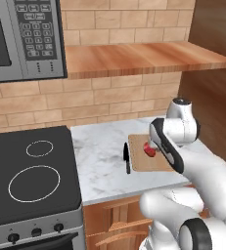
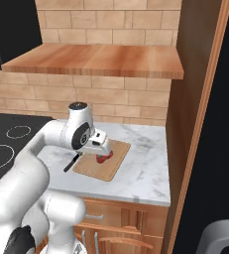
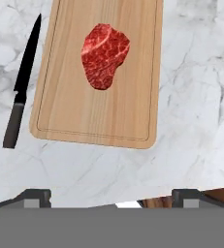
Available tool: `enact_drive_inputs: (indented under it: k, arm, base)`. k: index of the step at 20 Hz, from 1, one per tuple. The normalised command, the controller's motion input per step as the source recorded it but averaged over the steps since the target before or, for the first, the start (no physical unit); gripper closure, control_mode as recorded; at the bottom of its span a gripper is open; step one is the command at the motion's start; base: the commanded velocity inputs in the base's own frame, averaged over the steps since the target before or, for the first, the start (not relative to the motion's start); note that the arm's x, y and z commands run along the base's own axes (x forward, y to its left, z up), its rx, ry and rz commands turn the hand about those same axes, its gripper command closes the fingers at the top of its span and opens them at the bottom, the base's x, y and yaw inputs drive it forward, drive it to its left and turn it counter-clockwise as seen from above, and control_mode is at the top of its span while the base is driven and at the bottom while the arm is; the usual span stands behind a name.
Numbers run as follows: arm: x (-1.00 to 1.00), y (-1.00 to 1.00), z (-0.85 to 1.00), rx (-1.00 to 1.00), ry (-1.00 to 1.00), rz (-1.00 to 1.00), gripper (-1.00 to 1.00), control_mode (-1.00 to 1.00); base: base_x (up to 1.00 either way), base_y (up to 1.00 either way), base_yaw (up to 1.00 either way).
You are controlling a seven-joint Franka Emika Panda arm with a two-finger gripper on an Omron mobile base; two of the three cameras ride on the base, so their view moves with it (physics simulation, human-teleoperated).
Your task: Retrieve the steak from the fridge and place it on the cutting board.
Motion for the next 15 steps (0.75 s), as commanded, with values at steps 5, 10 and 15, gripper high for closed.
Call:
enact_drive_inputs:
  k: [5,10,15]
  arm:
    - [-0.92,0.00,0.60,0.01,0.00,0.00,-1.00,-1.00]
    - [-0.68,0.04,0.49,0.00,0.02,0.00,-1.00,-1.00]
    - [-0.27,0.16,0.01,0.05,0.00,0.00,-1.00,-1.00]
  base:
    - [0.00,0.00,0.00]
    - [0.00,0.00,0.00]
    - [0.00,0.00,0.00]
